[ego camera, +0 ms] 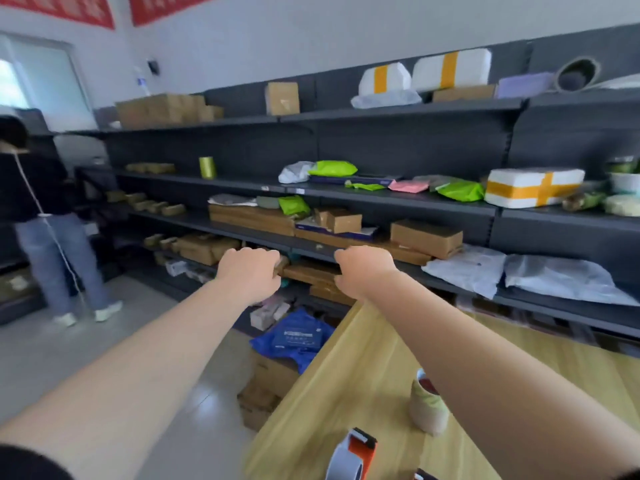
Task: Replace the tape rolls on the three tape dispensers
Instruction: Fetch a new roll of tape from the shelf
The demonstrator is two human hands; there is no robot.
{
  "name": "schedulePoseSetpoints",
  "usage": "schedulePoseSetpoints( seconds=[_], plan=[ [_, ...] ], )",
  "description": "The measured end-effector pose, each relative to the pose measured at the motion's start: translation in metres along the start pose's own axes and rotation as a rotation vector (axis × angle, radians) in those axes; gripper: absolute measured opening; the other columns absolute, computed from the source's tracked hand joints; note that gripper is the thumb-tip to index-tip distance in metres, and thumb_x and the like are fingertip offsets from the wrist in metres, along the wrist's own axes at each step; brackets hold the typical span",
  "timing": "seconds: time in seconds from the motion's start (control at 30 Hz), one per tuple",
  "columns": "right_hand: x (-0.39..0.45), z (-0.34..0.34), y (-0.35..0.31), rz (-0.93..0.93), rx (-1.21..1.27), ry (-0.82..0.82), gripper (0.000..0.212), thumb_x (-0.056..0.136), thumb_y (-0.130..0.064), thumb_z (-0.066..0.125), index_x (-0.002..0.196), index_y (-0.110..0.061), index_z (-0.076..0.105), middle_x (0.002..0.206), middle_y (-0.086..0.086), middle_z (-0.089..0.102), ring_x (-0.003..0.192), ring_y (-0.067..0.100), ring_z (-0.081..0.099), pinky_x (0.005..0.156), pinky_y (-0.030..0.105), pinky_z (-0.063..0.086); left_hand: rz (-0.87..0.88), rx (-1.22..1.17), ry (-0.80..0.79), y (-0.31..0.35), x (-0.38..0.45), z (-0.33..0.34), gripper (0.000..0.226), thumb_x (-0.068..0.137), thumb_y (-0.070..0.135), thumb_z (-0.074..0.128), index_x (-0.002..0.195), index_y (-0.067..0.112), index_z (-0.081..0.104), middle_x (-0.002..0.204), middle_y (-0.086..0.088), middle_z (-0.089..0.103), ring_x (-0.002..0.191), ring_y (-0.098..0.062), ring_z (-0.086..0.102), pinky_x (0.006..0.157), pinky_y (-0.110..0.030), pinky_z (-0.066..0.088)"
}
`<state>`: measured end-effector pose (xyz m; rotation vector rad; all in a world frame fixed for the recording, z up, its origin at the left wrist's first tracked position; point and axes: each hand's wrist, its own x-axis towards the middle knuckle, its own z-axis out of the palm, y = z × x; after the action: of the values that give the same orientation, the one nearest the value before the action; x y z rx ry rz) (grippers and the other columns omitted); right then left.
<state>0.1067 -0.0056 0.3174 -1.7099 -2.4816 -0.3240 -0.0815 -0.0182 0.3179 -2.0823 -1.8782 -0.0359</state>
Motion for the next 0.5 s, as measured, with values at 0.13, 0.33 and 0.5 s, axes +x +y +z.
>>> schedulePoseSetpoints(
  seconds=[0.13,0.33,0.5],
  plan=[
    [0.020,-0.048,-0.045,-0.108,-0.010,0.095,0.035,0.094,-0.031,0.045,0.125,-0.016,0.049,0.122,0.007,0.058,0.111,0.029,0.056,0.071,0.034,0.039,-0.114,0.034,0.071,-0.052,-0.023,-0.034,0.036,0.091,0.037,0.045,0.123,0.021,0.050,0.120,-0.003,0.062,0.109,-0.027,0.058,0.085,-0.037,0.041],
    [0.061,-0.083,-0.114,-0.214,0.022,0.214,0.039,0.091,-0.034,0.046,0.127,-0.018,0.049,0.126,0.007,0.056,0.115,0.030,0.052,0.074,0.034,0.037,-0.231,0.079,0.115,-0.136,-0.045,-0.051,0.040,0.091,0.038,0.045,0.127,0.021,0.047,0.122,-0.004,0.059,0.109,-0.029,0.057,0.083,-0.037,0.040],
    [0.103,-0.083,-0.182,-0.287,0.069,0.232,0.041,0.091,-0.034,0.046,0.129,-0.018,0.048,0.129,0.006,0.054,0.118,0.029,0.050,0.082,0.037,0.043,-0.321,0.080,0.090,-0.212,-0.054,-0.034,0.041,0.091,0.039,0.044,0.128,0.021,0.045,0.123,-0.004,0.058,0.108,-0.027,0.057,0.082,-0.038,0.043]
  ],
)
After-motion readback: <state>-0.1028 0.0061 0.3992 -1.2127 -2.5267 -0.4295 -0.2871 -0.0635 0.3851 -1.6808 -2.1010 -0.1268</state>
